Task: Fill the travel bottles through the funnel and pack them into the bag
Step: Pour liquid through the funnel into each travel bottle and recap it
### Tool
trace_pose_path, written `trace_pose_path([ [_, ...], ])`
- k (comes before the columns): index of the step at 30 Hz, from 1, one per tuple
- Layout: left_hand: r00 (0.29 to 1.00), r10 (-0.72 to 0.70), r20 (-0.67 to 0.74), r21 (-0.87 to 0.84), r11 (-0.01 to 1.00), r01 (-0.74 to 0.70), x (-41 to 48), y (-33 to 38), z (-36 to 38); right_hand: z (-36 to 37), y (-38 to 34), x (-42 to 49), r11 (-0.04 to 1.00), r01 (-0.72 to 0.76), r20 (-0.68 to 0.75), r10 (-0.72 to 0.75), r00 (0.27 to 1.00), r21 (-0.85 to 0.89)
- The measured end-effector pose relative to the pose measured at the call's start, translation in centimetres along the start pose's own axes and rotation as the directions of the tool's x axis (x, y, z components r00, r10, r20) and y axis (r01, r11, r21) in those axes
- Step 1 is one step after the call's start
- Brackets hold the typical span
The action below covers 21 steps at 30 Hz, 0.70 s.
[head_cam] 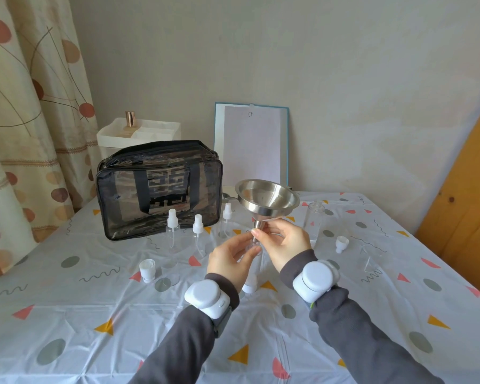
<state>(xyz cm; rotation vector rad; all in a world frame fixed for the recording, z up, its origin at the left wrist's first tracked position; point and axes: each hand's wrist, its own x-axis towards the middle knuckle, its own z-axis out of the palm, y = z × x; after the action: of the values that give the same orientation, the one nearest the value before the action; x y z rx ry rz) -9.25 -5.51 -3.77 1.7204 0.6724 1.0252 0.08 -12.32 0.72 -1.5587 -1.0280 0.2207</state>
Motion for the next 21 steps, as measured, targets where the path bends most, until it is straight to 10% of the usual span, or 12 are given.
trace_pose_path([
  [21, 0.999, -0.031, 0.014, -0.026, 0.999, 0.032, 0.23, -0.27, -0.06, 0.07, -0.24, -0.04, 0.999, -0.041, 0.012, 0.041, 0.999, -0.017],
])
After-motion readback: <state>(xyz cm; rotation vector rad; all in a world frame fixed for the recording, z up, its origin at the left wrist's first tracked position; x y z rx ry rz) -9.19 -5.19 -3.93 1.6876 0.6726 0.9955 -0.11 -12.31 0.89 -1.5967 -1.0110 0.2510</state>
